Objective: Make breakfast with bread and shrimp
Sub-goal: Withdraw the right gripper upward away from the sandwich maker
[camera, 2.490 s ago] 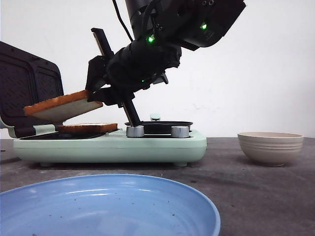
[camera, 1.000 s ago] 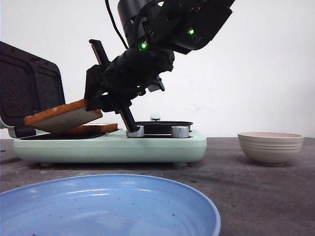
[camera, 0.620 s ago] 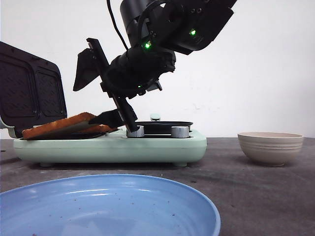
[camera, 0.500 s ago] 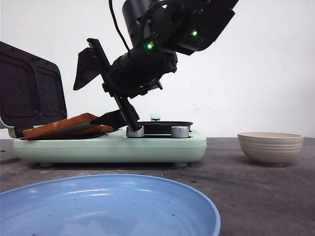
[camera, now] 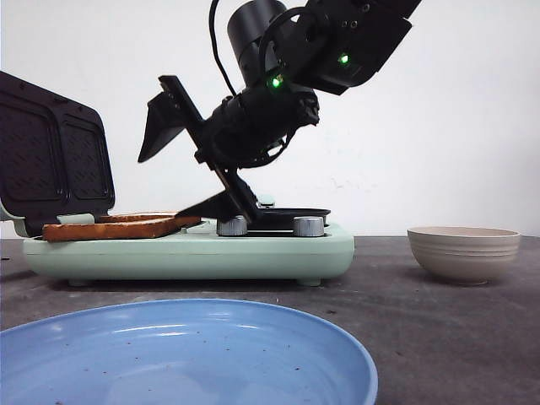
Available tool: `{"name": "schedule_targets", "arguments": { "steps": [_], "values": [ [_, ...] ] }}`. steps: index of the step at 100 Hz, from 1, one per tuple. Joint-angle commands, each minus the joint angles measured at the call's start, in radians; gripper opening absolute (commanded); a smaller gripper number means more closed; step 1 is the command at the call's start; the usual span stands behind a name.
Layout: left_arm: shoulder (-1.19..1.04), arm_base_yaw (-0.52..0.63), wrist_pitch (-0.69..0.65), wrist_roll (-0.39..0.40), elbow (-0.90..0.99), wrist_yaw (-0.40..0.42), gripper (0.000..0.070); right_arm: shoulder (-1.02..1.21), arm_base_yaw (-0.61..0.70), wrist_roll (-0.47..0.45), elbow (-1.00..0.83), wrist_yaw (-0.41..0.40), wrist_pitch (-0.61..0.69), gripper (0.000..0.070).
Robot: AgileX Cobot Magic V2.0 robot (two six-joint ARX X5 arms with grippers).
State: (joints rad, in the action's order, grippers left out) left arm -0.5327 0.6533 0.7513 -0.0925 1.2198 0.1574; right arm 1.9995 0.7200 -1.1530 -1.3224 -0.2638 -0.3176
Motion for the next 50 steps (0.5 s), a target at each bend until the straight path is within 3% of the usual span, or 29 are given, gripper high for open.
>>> {"name": "schedule_targets", "arguments": {
  "steps": [1,10,29,50],
  "values": [
    [-0.002,0.008,-0.014,0.002,0.016,0.001,0.0000,0.003,0.000,0.072,-0.036,-0.002,-0.011,0.0355],
    [-0.002,0.008,-0.010,0.015,0.016,0.020,0.0000,-0.035,-0.017,0.165,-0.039,0.002,-0.012,0.0000],
    [-0.002,0.008,0.018,0.029,0.016,0.111,0.0000,-0.180,-0.056,0.486,-0.039,0.057,0.044,0.0002],
    [-0.002,0.008,0.038,0.047,0.016,0.161,0.0000,-0.432,-0.091,0.879,-0.039,0.239,0.340,0.0002]
  ]
}}
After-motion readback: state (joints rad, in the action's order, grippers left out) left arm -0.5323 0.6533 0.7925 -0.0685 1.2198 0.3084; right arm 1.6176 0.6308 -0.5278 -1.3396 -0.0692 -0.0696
